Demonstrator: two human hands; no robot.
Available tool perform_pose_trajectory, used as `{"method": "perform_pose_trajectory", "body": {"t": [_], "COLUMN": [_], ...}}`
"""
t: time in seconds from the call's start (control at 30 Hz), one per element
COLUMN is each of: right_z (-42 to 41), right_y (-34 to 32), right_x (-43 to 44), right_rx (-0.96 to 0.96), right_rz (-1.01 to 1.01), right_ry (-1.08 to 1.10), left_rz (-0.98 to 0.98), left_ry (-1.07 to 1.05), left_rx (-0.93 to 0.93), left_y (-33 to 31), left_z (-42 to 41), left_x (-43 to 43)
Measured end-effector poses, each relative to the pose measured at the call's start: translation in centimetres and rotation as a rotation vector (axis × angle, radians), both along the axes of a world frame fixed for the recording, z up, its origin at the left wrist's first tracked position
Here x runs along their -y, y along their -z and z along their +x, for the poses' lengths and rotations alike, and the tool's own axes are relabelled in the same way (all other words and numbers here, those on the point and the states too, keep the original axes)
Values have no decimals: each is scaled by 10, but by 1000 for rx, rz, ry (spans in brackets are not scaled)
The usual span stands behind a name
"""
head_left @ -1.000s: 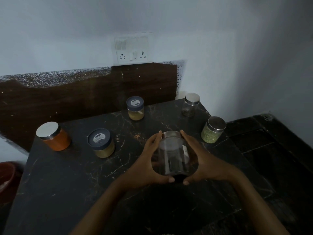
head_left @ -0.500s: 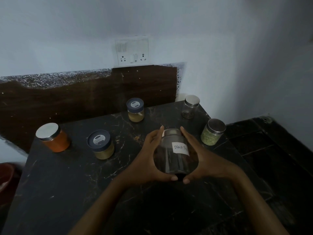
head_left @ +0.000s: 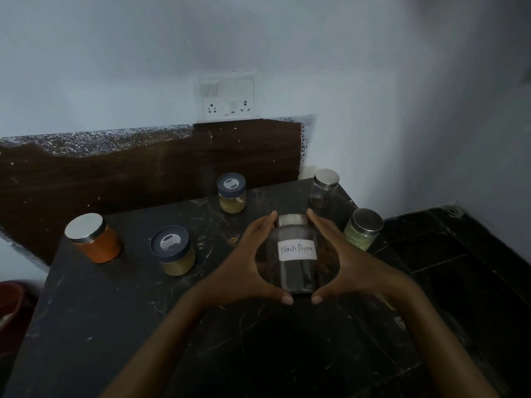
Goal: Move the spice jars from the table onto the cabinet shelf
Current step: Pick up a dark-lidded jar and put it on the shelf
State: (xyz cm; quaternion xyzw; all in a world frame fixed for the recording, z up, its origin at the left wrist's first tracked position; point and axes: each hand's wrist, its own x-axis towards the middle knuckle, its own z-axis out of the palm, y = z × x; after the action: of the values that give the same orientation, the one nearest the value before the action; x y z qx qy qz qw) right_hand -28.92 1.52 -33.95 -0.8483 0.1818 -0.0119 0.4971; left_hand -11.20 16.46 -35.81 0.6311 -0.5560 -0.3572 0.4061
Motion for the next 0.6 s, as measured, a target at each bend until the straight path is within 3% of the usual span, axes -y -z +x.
{"method": "perform_pose_trajectory", "body": {"t": [0.27,0.6], "right_z": [28,89], "right_y": [-42,-166], "right_x": [8,28], "right_rx": [66,373], "right_rz": [-215,-450], "right_ry": [16,-45], "left_rz": [-65,-363], "left_ry": [-29,-112], "left_rx": [131,493], "left_y": [-48,-169], "left_z": [22,73], "left_x": [9,26]}}
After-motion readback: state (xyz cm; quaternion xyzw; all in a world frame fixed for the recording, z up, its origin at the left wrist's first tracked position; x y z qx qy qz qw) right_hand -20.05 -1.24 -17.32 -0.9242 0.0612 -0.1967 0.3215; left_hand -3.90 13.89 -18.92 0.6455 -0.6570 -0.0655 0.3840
